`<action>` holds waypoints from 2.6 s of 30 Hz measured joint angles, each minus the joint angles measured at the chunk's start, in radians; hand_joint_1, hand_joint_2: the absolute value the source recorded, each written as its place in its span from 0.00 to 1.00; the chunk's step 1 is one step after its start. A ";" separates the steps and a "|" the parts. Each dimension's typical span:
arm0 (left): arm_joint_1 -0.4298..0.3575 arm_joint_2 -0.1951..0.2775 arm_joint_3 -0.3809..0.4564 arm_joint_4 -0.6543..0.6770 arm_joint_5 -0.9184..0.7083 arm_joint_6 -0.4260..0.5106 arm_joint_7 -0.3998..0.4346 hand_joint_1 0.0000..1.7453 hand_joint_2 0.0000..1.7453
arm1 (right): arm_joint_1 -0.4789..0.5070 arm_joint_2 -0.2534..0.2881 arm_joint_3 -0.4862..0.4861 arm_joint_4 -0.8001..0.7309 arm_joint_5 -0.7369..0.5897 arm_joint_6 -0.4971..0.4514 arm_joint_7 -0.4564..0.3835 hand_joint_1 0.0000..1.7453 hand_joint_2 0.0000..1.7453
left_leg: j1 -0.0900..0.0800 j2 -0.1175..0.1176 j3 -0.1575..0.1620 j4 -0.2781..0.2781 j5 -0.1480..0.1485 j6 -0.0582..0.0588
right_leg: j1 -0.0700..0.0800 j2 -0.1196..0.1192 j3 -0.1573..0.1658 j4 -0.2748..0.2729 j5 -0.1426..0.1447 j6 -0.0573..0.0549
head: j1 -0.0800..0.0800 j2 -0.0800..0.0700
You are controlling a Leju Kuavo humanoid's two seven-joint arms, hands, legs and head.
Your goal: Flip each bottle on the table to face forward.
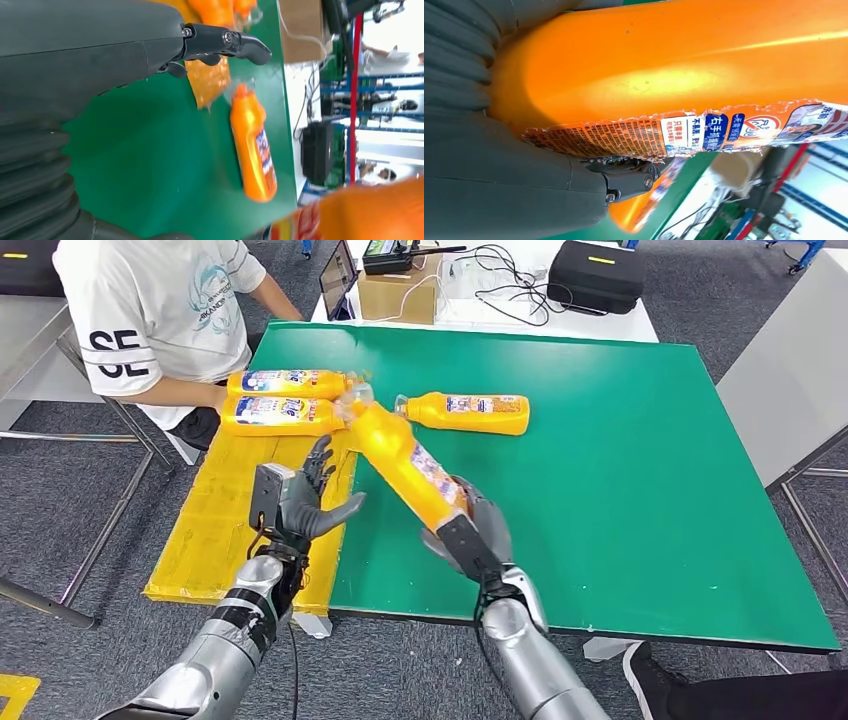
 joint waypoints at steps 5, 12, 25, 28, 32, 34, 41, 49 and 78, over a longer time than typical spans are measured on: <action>-0.002 -0.006 -0.015 0.001 0.009 -0.006 0.007 0.00 1.00 | -0.010 0.025 0.011 0.019 -0.007 -0.002 -0.002 1.00 1.00 | 0.000 0.000 0.000 0.000 0.000 0.000 | 0.000 0.000 0.000 0.000 0.000 0.000 | 0.000 0.000; 0.000 -0.016 -0.050 -0.004 0.047 -0.076 0.047 0.00 1.00 | -0.030 0.045 0.031 0.041 -0.024 -0.002 -0.011 1.00 1.00 | 0.000 0.000 0.000 0.000 0.000 0.000 | 0.000 0.000 0.000 0.000 0.000 0.000 | 0.000 0.000; 0.059 -0.024 -0.190 -0.182 0.119 -0.121 0.108 0.00 1.00 | -0.107 0.058 0.113 0.148 0.009 0.020 0.001 1.00 1.00 | 0.000 0.000 -0.001 0.000 0.000 0.000 | 0.000 0.000 0.000 0.000 0.000 0.000 | 0.000 0.000; 0.080 -0.014 -0.204 -0.229 0.135 -0.126 0.112 0.00 1.00 | -0.106 0.052 0.112 0.157 0.003 0.013 -0.001 1.00 1.00 | 0.000 0.000 -0.001 0.000 0.000 0.000 | 0.000 0.000 0.000 0.000 0.000 0.000 | 0.000 0.000; 0.111 0.000 -0.211 -0.282 0.156 -0.148 0.118 0.00 1.00 | -0.103 0.038 0.109 0.164 0.016 0.020 0.005 1.00 1.00 | 0.000 0.000 -0.001 0.000 0.000 0.000 | 0.000 0.000 0.000 0.000 0.000 0.000 | 0.000 0.000; 0.124 0.005 -0.213 -0.303 0.158 -0.150 0.121 0.00 1.00 | -0.102 0.036 0.109 0.170 0.032 0.028 0.010 1.00 1.00 | 0.000 0.000 -0.001 0.000 0.000 0.000 | 0.000 0.000 0.000 0.000 0.000 0.000 | 0.000 0.000; 0.139 0.012 -0.214 -0.336 0.165 -0.151 0.130 0.00 1.00 | -0.106 0.041 0.125 0.208 0.106 0.037 0.036 1.00 1.00 | 0.000 0.000 -0.001 0.000 0.000 0.000 | 0.000 0.000 -0.001 0.000 0.000 0.000 | 0.000 0.000; 0.140 0.017 -0.211 -0.338 0.189 -0.163 0.132 1.00 1.00 | -0.110 0.044 0.133 0.231 0.120 0.037 0.041 1.00 1.00 | 0.000 0.000 -0.001 0.000 0.000 0.000 | 0.000 0.000 -0.001 0.000 0.000 0.000 | 0.000 0.000; 0.031 0.081 -0.153 -0.228 -0.091 0.248 0.029 1.00 1.00 | -0.090 0.038 0.090 0.126 -0.030 -0.052 -0.016 0.00 1.00 | 0.000 0.000 -0.001 0.000 0.001 0.000 | 0.000 0.000 -0.001 0.000 0.000 0.000 | 0.000 0.000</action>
